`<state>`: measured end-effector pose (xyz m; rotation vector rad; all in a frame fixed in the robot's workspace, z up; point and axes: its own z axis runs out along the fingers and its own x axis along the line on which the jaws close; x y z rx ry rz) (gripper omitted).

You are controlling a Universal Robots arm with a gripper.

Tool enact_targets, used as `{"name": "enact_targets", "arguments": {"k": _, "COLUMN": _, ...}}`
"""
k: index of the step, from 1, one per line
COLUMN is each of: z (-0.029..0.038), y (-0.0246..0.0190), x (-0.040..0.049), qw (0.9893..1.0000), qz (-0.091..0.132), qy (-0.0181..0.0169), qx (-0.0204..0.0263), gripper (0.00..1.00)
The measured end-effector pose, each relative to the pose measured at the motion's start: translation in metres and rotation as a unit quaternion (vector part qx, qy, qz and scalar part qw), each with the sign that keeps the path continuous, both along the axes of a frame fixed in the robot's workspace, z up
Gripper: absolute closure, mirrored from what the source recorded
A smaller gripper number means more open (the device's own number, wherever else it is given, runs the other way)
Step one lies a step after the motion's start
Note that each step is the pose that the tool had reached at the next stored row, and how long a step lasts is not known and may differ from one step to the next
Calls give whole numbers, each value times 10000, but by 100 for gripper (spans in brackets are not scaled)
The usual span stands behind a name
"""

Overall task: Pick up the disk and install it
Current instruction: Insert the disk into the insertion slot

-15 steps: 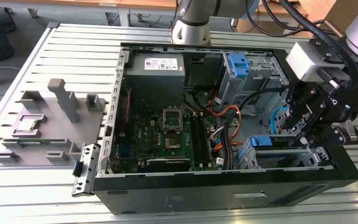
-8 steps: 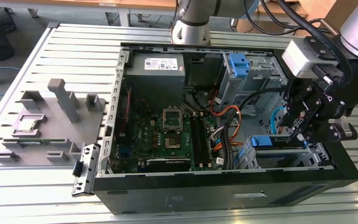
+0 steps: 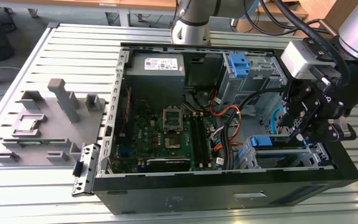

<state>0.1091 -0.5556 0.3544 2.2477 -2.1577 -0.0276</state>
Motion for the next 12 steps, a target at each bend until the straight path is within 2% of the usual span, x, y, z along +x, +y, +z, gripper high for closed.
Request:
{"name": "enact_targets", "arguments": {"k": 5, "z": -7, "y": 0, "x": -15, "qw": 10000, "qz": 1, "qy": -32, "qx": 18, "gripper": 58}}
{"name": "enact_targets", "arguments": {"k": 9, "z": -17, "y": 0, "x": -25, "qw": 10000, "qz": 1, "qy": -73, "qx": 19, "gripper": 58}}
{"name": "enact_targets", "arguments": {"k": 12, "z": -18, "y": 2, "x": -25, "qw": 10000, "qz": 0, "qy": -75, "qx": 19, "gripper": 58}}
